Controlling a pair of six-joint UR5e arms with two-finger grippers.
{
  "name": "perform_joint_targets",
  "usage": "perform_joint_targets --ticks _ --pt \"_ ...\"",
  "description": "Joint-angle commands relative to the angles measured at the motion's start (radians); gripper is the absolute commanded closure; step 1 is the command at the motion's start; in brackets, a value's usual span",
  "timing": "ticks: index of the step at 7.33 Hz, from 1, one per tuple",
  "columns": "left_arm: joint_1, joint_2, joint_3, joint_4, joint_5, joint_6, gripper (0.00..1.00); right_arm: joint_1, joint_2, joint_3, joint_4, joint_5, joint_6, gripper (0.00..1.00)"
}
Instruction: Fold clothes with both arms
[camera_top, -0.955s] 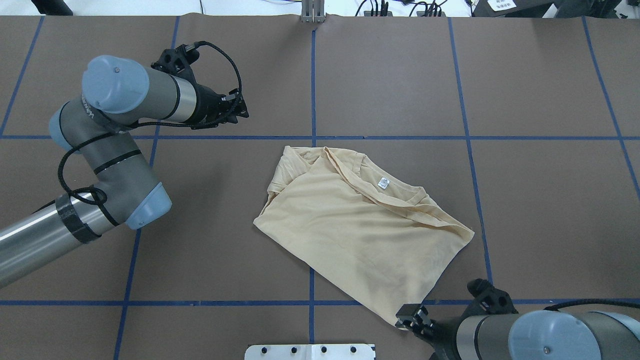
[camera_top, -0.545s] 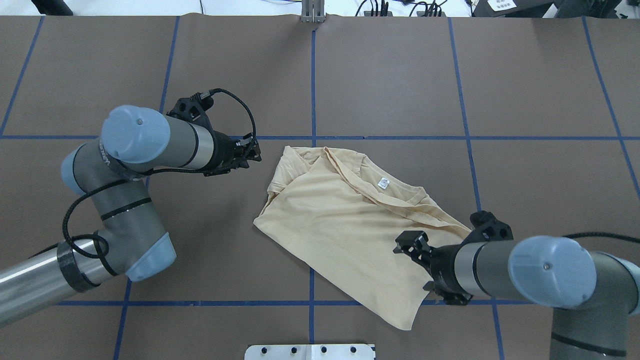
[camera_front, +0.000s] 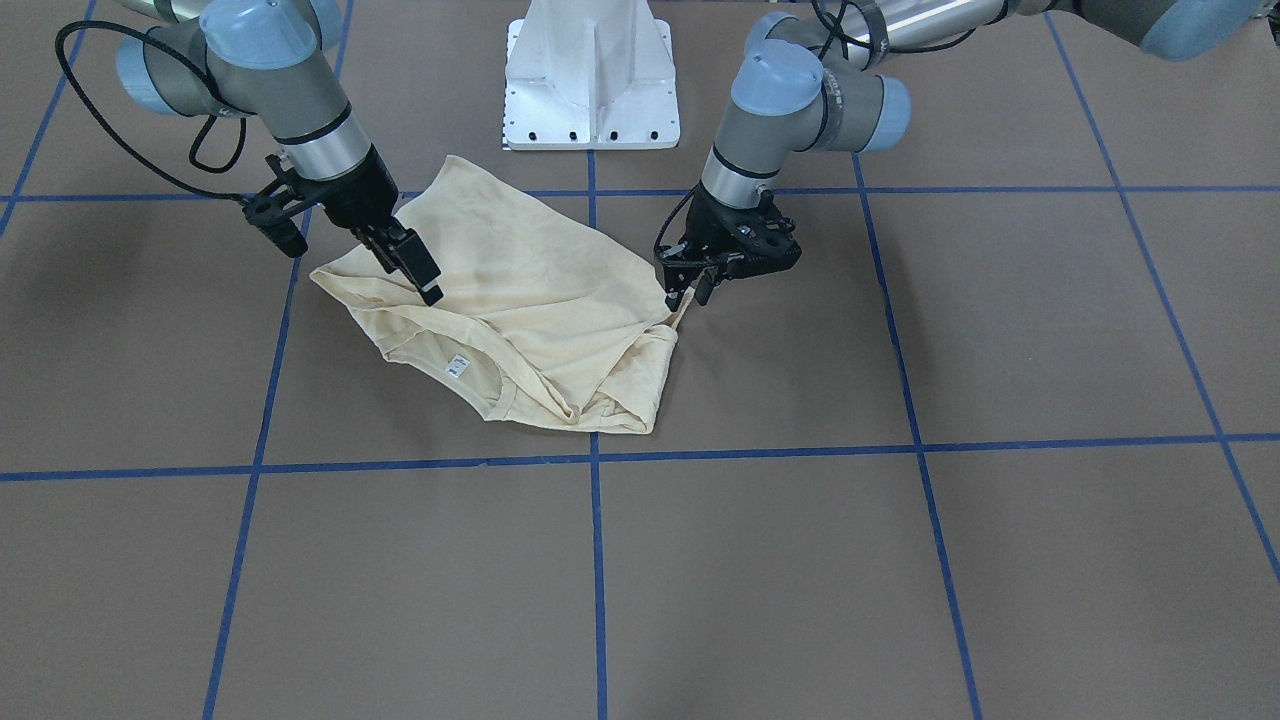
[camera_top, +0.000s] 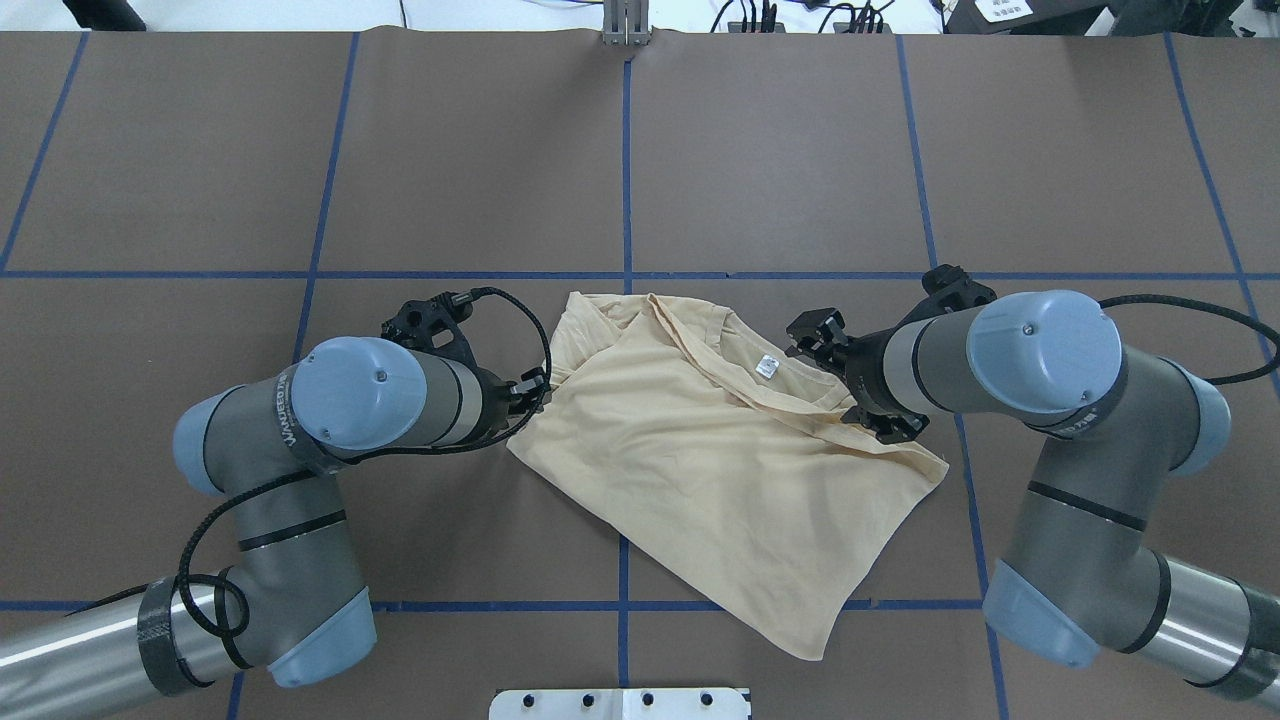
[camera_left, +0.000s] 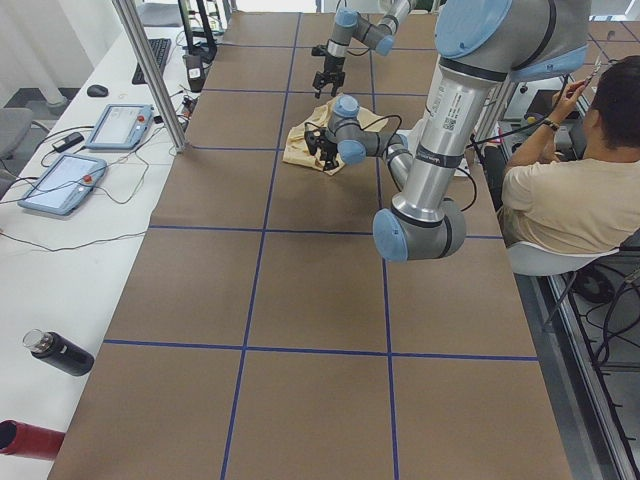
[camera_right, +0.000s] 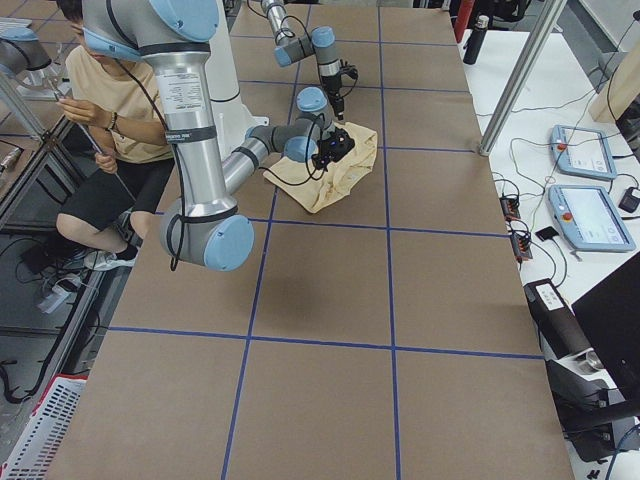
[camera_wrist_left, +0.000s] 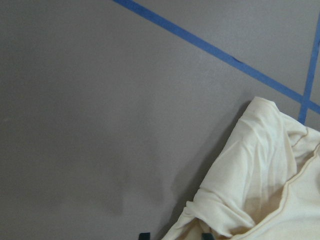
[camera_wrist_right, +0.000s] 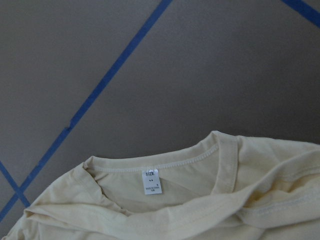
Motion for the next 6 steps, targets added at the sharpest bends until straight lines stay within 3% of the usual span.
perform_joint_targets --ticks 1,6 --pt "0.028 0.003 0.009 0.005 0.005 -0.012 0.50 0.020 0.014 -0.014 0.000 0.002 -0.024 0.00" --pt "0.029 0.005 -0.007 0.069 0.001 -0.011 0.51 0.024 0.060 -0.068 0.000 0.002 -0.024 0.00"
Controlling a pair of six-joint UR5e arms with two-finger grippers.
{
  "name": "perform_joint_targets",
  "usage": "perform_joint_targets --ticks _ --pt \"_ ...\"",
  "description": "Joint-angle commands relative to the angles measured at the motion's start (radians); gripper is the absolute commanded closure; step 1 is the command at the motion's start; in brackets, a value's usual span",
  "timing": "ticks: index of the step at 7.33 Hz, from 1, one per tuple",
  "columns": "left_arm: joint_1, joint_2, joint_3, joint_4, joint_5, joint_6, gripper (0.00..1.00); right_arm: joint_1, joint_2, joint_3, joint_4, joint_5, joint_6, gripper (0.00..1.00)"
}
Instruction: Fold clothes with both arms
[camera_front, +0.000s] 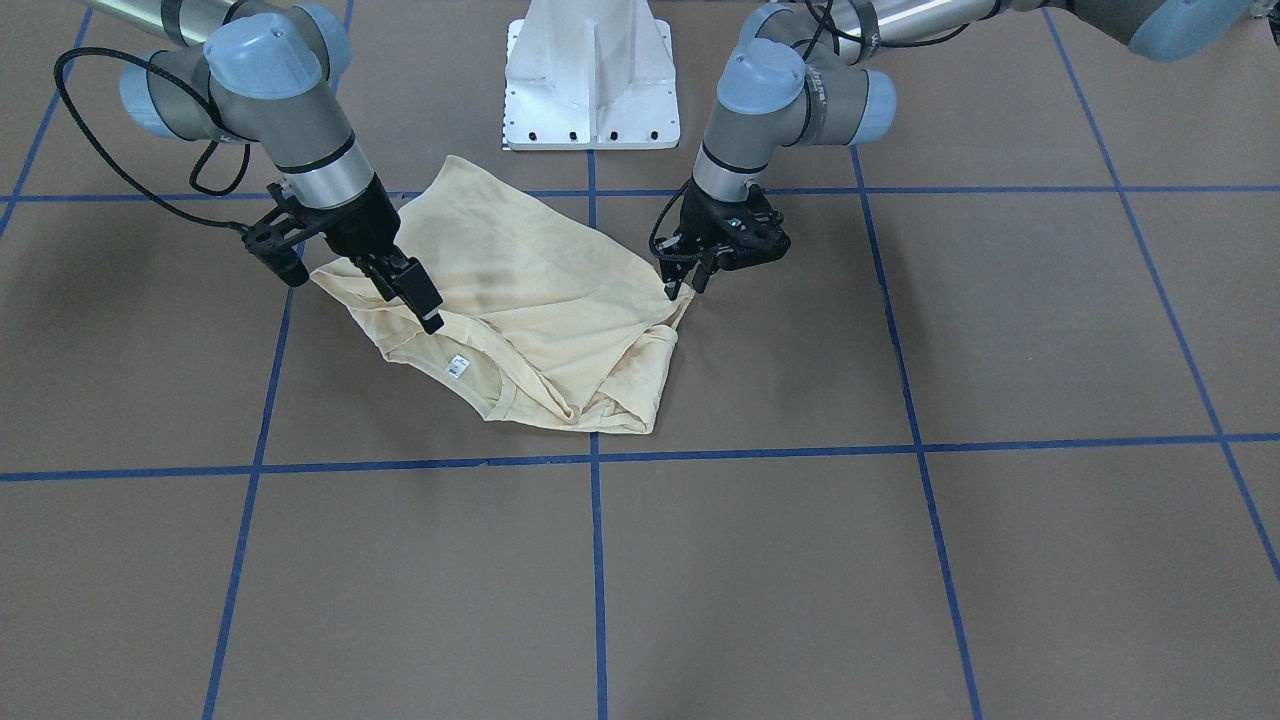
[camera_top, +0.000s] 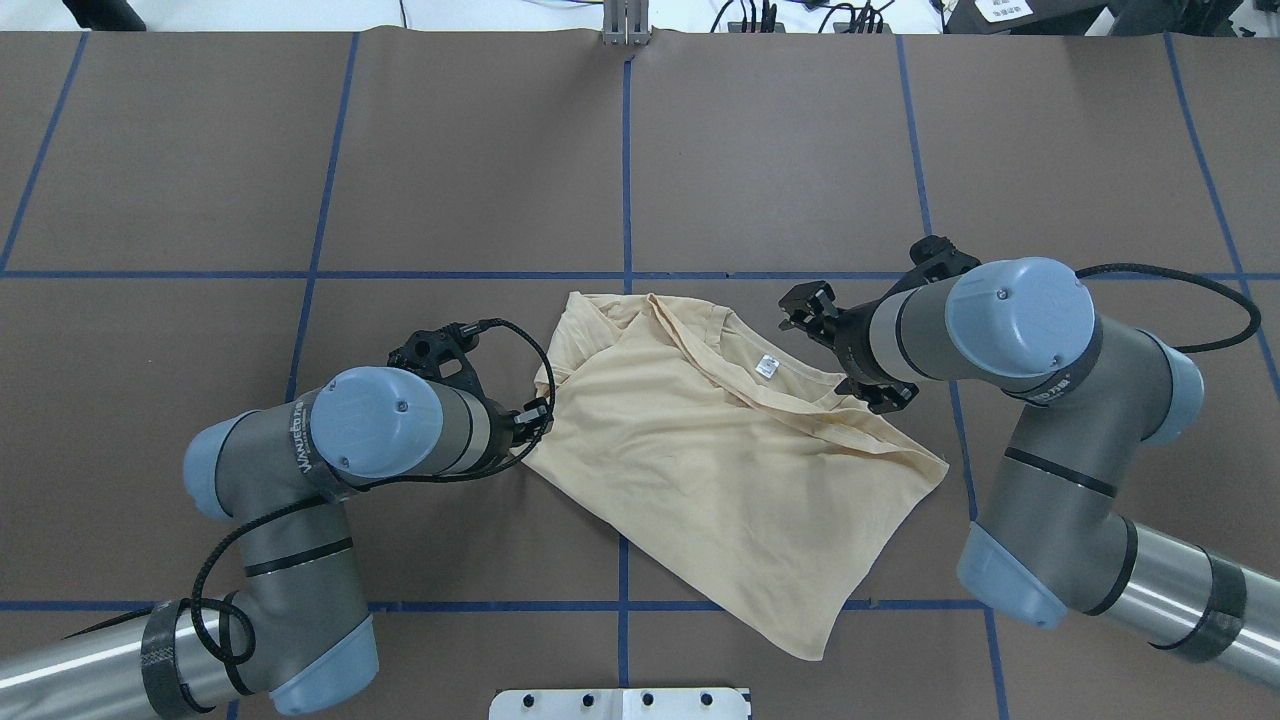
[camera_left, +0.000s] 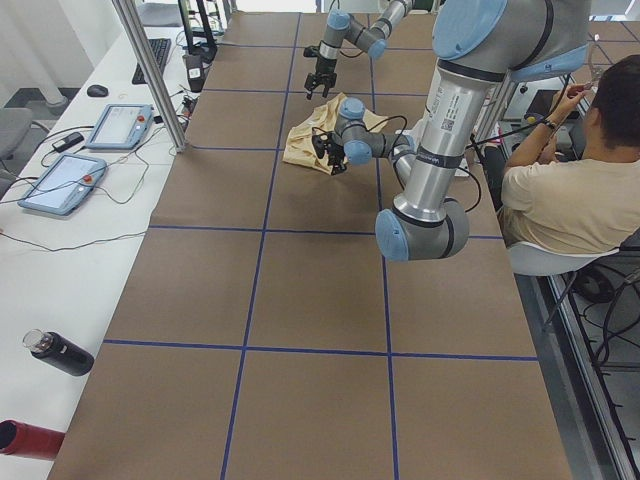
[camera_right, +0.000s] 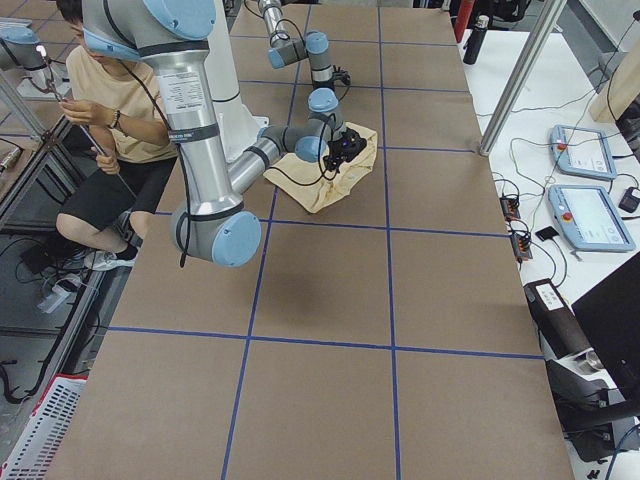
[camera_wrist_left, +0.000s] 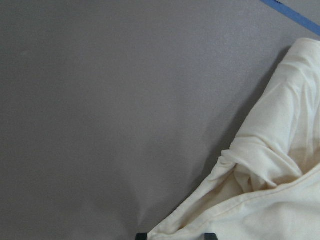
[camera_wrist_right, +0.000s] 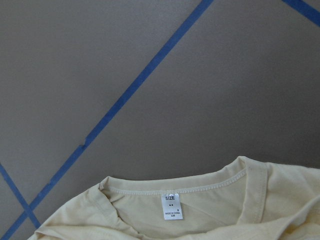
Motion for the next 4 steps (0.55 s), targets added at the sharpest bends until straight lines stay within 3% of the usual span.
perform_joint_targets --ticks 1,4 --pt "0.002 0.000 0.003 0.019 0.000 0.000 0.51 0.001 0.013 -0.013 0.000 0.000 0.000 0.00" --pt "0.002 -0.001 0.003 0.022 0.000 0.000 0.57 0.002 0.014 -0.014 0.000 0.000 0.000 0.00"
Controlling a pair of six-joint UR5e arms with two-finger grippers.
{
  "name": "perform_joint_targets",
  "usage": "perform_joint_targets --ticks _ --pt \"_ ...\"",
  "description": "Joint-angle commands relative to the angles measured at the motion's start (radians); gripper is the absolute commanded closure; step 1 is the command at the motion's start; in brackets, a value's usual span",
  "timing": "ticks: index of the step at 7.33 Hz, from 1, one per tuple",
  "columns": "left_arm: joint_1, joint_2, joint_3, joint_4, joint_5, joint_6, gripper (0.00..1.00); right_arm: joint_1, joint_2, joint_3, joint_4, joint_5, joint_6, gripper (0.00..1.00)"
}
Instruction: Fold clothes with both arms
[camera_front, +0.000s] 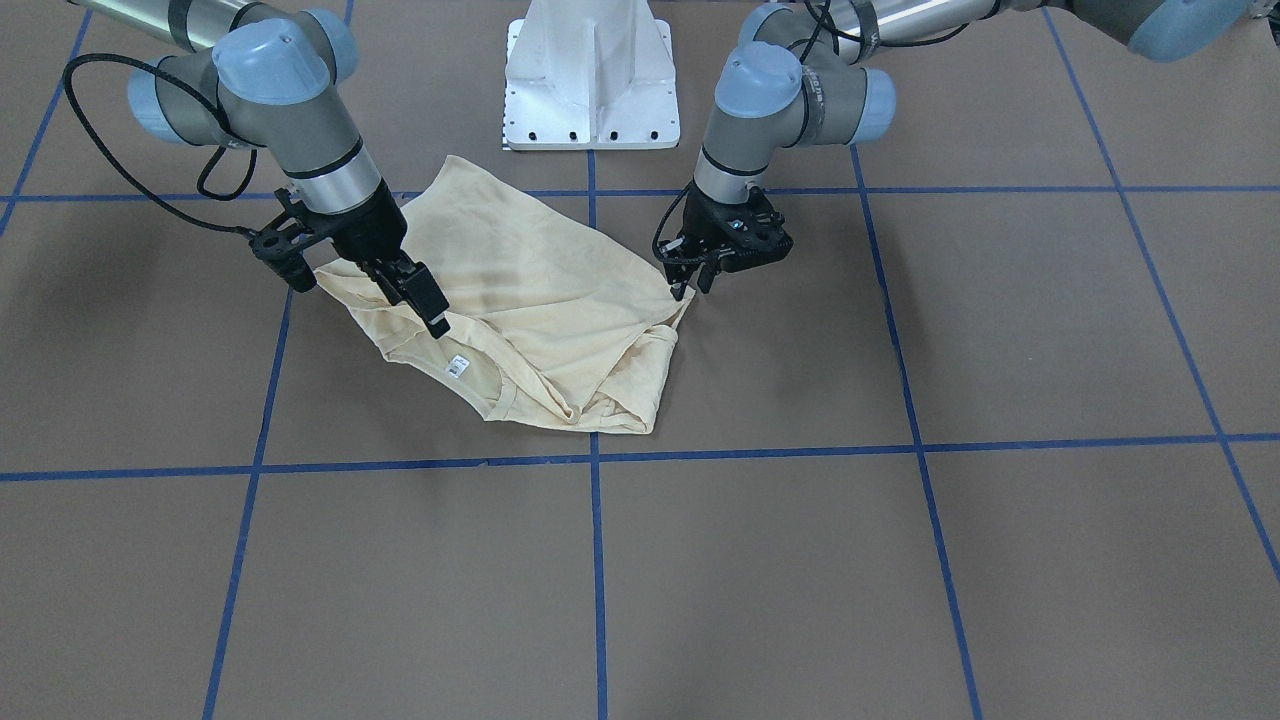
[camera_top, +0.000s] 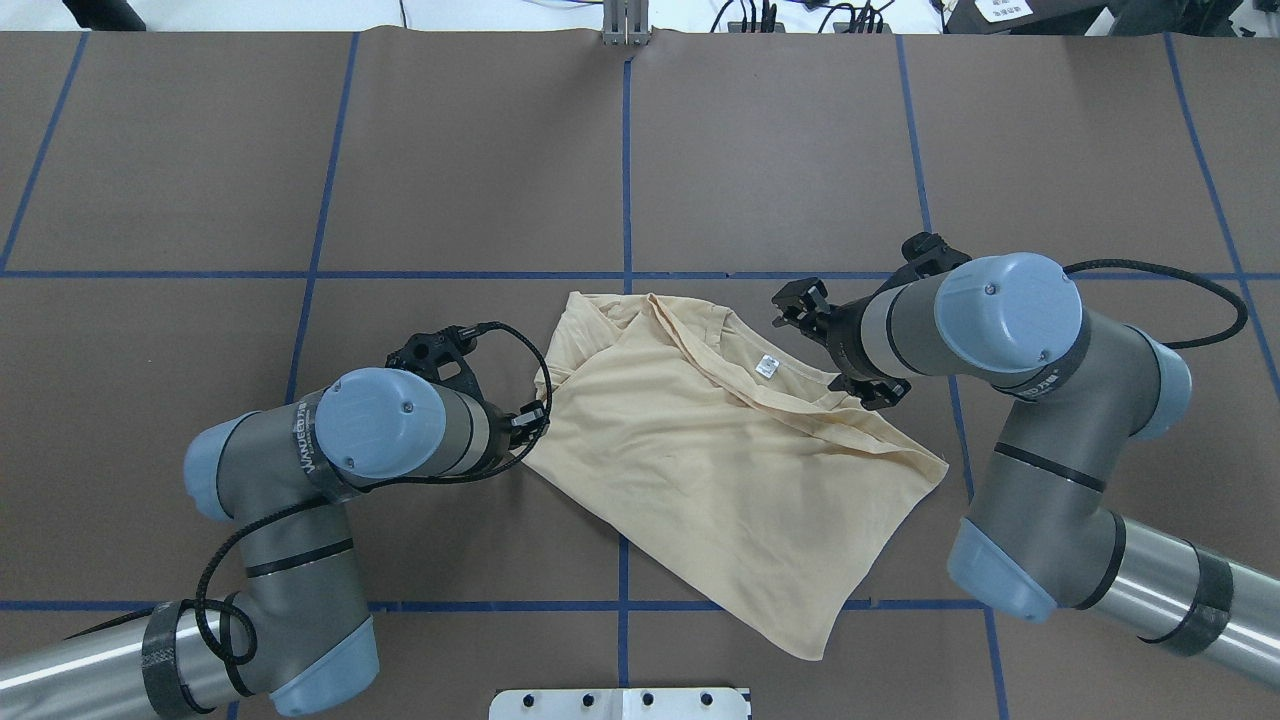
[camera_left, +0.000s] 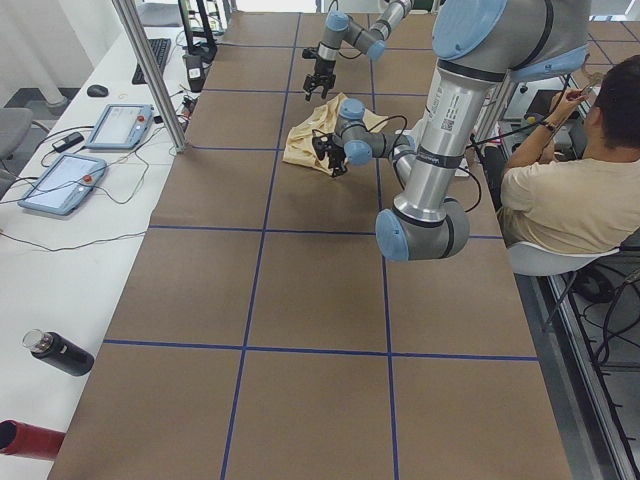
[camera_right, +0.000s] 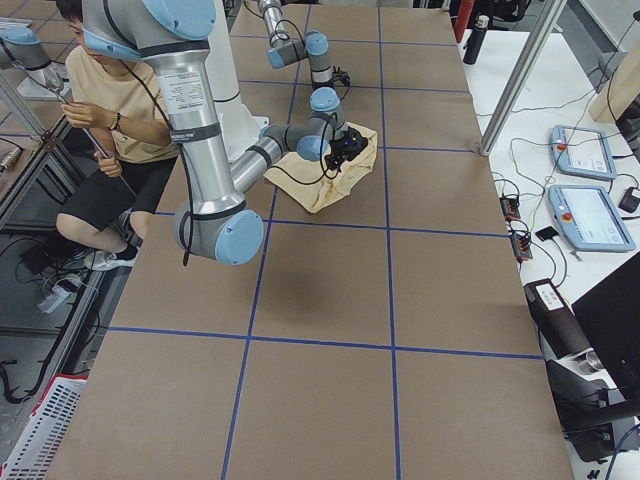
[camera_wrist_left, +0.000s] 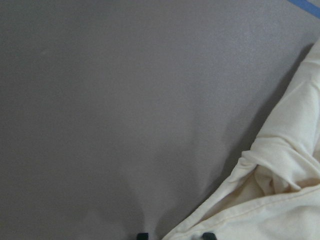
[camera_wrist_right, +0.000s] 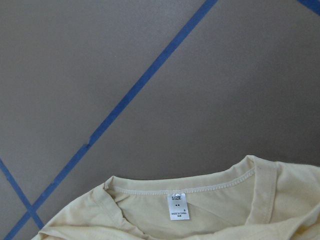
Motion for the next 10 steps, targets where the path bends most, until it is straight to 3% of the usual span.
perform_joint_targets --ticks 1,2,3,4,8,10 --pt "0.000 -0.002 -0.001 0.001 0.000 -0.002 0.69 0.006 0.001 -0.001 0.000 0.000 0.000 0.00" --pt "0.000 -0.001 0.000 0.001 0.000 -0.002 0.70 0.006 -0.001 -0.001 0.000 0.000 0.000 0.00" --pt "0.000 -0.001 0.000 0.001 0.000 -0.005 0.78 0.006 -0.001 -0.001 -0.002 0.000 0.000 0.00" --pt "0.000 -0.001 0.000 0.001 0.000 -0.011 0.98 0.009 -0.001 -0.001 -0.002 0.000 -0.002 0.00" --pt "-0.033 -0.005 0.005 0.001 0.000 0.029 1.00 0.013 0.001 0.001 -0.002 0.002 0.000 0.00" --pt "-0.189 -0.016 0.044 -0.007 -0.005 0.223 1.00 0.013 0.001 0.001 -0.002 0.002 0.000 0.00"
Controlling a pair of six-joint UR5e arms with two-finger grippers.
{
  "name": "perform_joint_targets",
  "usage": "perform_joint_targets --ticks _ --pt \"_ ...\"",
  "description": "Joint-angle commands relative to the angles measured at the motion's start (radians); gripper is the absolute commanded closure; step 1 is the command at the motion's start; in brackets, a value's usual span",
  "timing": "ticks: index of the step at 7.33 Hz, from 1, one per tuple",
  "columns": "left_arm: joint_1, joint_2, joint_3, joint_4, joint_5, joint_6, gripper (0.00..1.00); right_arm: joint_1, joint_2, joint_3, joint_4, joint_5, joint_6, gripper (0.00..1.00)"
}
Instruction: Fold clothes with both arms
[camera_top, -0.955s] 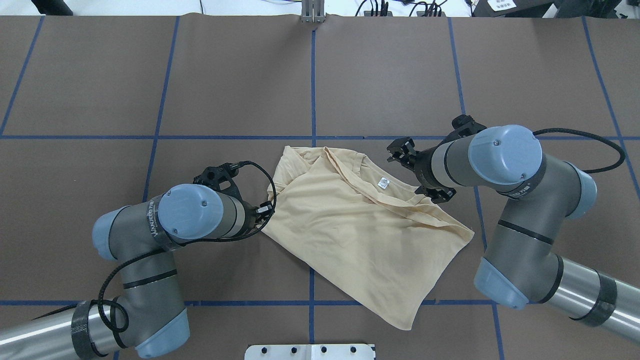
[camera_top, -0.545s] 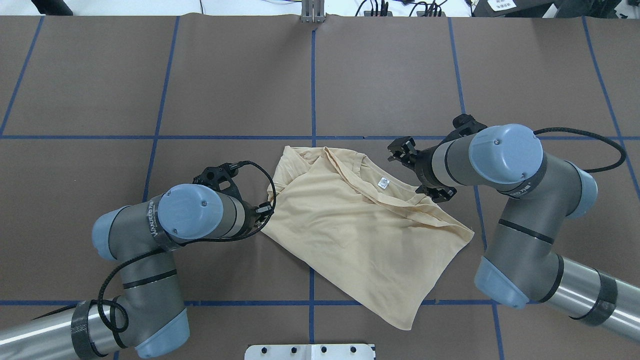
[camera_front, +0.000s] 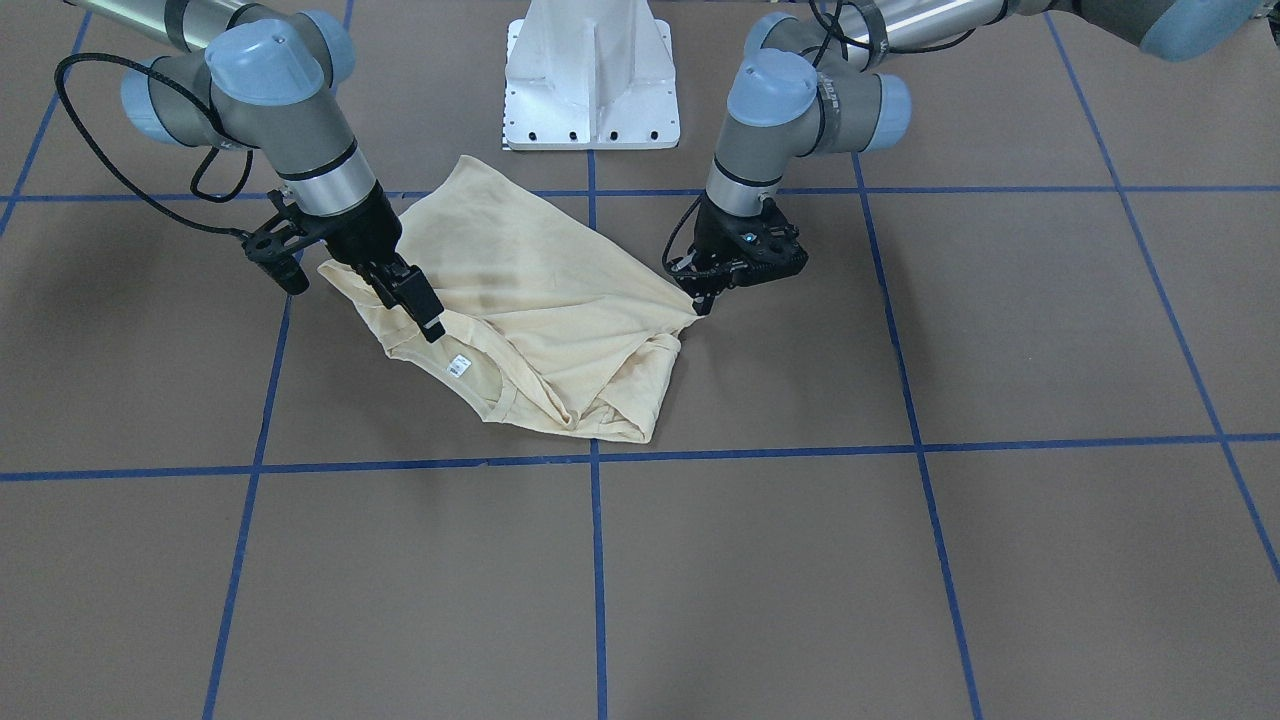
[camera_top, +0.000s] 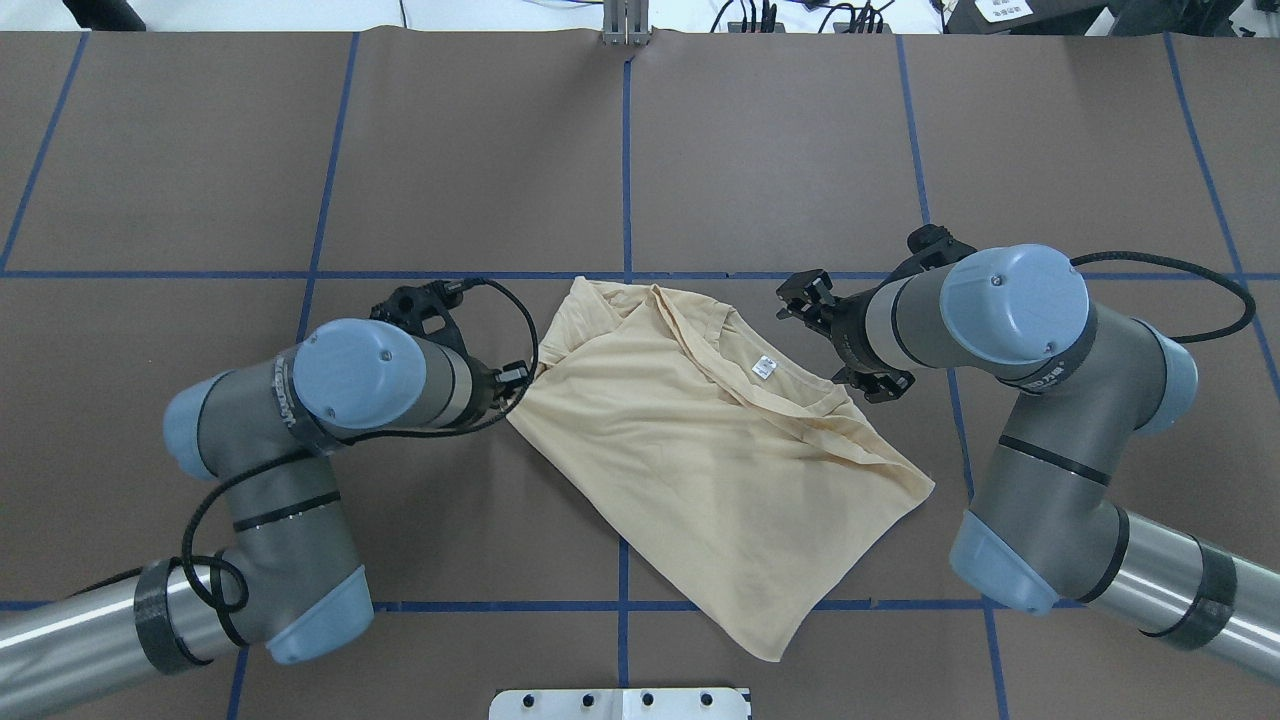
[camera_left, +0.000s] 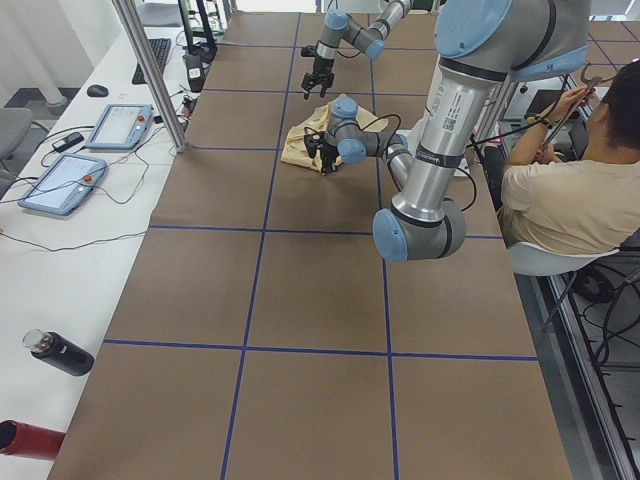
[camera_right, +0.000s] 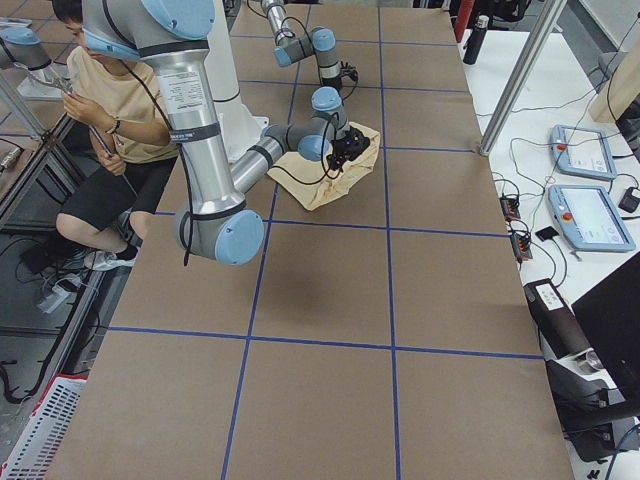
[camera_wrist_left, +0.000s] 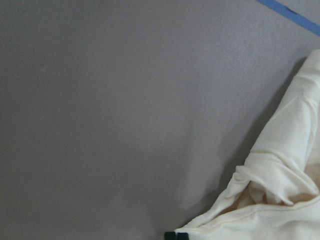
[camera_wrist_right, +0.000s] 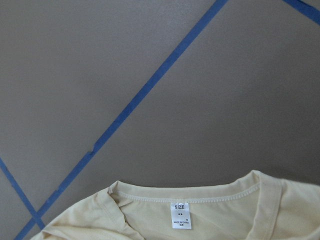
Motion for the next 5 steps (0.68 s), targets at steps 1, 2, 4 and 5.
perform_joint_targets --ticks 1,2,4,5 --pt "-0.149 -0.034 0.103 -0.031 -0.002 0.162 1.00 0.001 0.002 0.003 0.000 0.000 0.000 0.00" --pt "-0.195 -0.104 0.211 -0.086 0.000 0.204 1.00 0.004 0.015 0.003 -0.002 0.000 0.000 0.00" --pt "-0.263 -0.210 0.412 -0.236 0.002 0.252 1.00 0.007 0.021 0.003 -0.002 0.000 0.000 0.00" --pt "-0.278 -0.234 0.466 -0.275 0.002 0.294 0.63 0.005 0.028 0.003 -0.002 -0.001 0.002 0.00"
